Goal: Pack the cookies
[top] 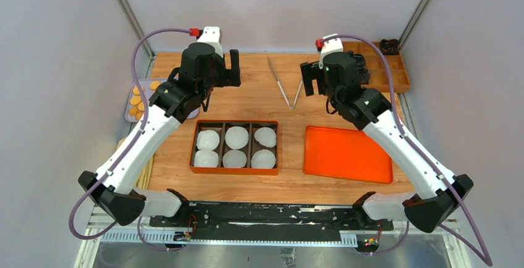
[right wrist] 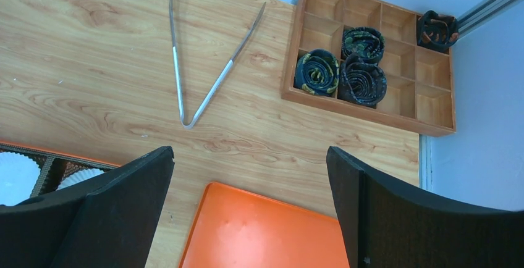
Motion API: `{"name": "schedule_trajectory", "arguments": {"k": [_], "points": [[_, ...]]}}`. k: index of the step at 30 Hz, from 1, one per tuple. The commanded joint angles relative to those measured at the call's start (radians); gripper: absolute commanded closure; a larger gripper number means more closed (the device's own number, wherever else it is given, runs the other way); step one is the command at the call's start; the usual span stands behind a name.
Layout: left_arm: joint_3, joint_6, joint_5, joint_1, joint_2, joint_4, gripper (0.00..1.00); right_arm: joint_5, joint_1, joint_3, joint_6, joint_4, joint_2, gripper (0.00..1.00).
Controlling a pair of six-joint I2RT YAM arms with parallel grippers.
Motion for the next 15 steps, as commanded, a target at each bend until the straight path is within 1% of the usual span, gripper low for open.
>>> {"name": "schedule_trajectory", "arguments": {"k": [1, 8, 12, 13, 15], "points": [[-0.015, 0.016, -0.03, -0.004, -0.024, 0.02, 0.06, -0.003, 0.003, -0.004, 0.022, -0.007, -0.002, 0.0], [-0.027, 0.021, -0.032, -0.004, -0.023, 0.033, 0.05, 0.071, 0.003, -0.037, 0.043, 0.017, -0.014, 0.0], [-0.01, 0.033, 0.002, -0.004, 0.002, 0.046, 0.05, 0.128, -0.004, -0.023, 0.049, 0.014, 0.006, 0.0], [0.002, 0.037, 0.019, -0.004, 0.015, 0.047, 0.05, 0.126, -0.01, -0.019, 0.058, 0.014, 0.009, 0.0], [0.031, 0.033, 0.025, -0.004, 0.04, 0.041, 0.06, 0.07, -0.02, -0.014, 0.044, 0.013, 0.015, 0.0]]}}
